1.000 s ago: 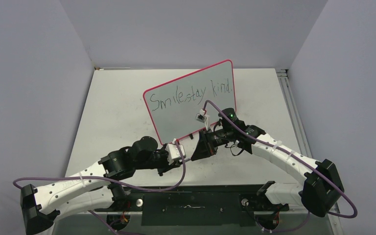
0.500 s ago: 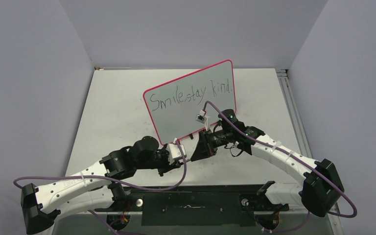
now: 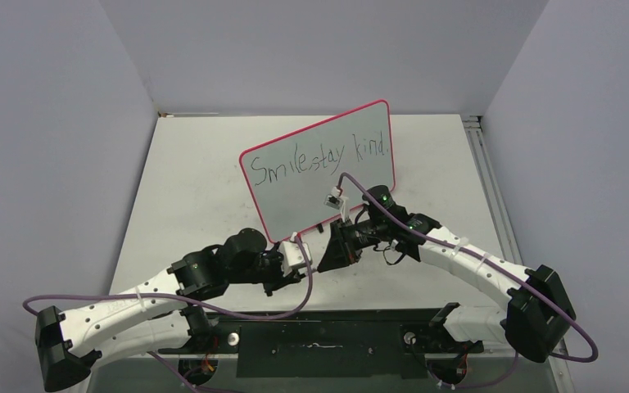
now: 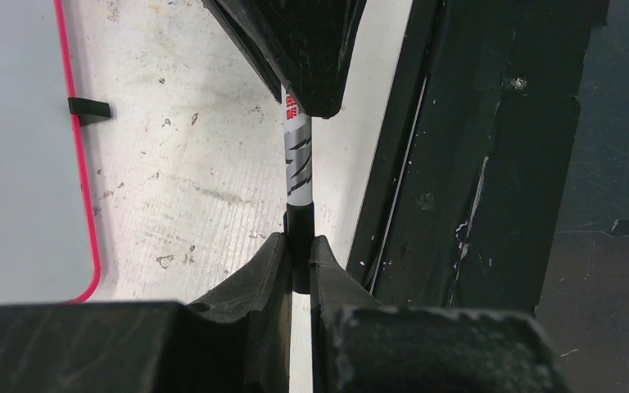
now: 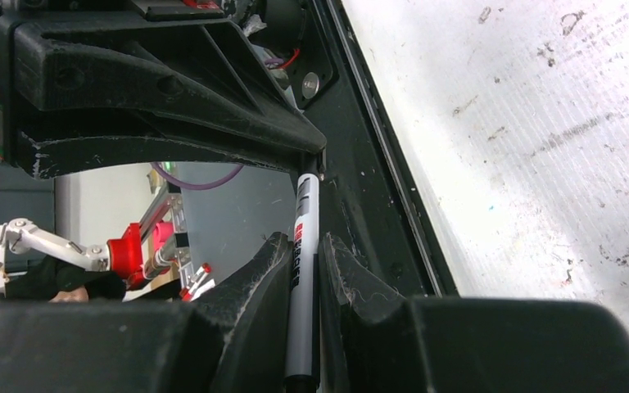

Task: Write a sentence on the whiteboard
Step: Close the whiteboard marker at the center of the board, then place the whiteboard marker at the center of the board.

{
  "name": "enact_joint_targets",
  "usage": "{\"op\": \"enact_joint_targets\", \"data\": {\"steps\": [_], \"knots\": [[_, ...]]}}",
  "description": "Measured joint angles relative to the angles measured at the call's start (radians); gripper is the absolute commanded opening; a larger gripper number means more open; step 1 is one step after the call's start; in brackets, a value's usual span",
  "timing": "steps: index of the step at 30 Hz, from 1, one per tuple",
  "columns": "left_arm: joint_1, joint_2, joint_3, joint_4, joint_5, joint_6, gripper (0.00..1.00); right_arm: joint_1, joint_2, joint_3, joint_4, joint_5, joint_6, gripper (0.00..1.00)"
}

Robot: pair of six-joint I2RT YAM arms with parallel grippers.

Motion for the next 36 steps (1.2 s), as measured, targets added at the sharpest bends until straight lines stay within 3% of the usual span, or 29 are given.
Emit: {"op": "enact_joint_targets", "data": {"steps": [6, 12, 20, 28, 33, 36], "knots": [[0.002, 0.016, 0.006, 0.058, -0.033, 0.005, 0.65, 0.024, 0.0, 0.04, -0.072, 0.078, -0.048, 0.05], [0.095, -0.04, 0.016, 0.149, -0.059, -0.043, 0.86, -0.065, -0.001, 0.049, -0.126, 0.228, -0.079, 0.08], [0.398, -0.082, 0.016, 0.15, -0.038, -0.145, 0.92, -0.115, 0.02, -0.029, -0.126, 0.407, -0.086, 0.12], [0.743, -0.149, 0.016, 0.156, -0.05, -0.249, 0.97, -0.116, 0.114, -0.105, -0.063, 0.526, -0.076, 0.23], [0.914, -0.179, 0.016, 0.157, -0.114, -0.313, 0.96, -0.116, 0.149, -0.126, -0.029, 0.633, -0.07, 0.42], [0.959, -0.169, 0.016, 0.147, -0.195, -0.341, 0.96, -0.116, 0.156, -0.14, -0.027, 0.706, -0.056, 0.6]]}}
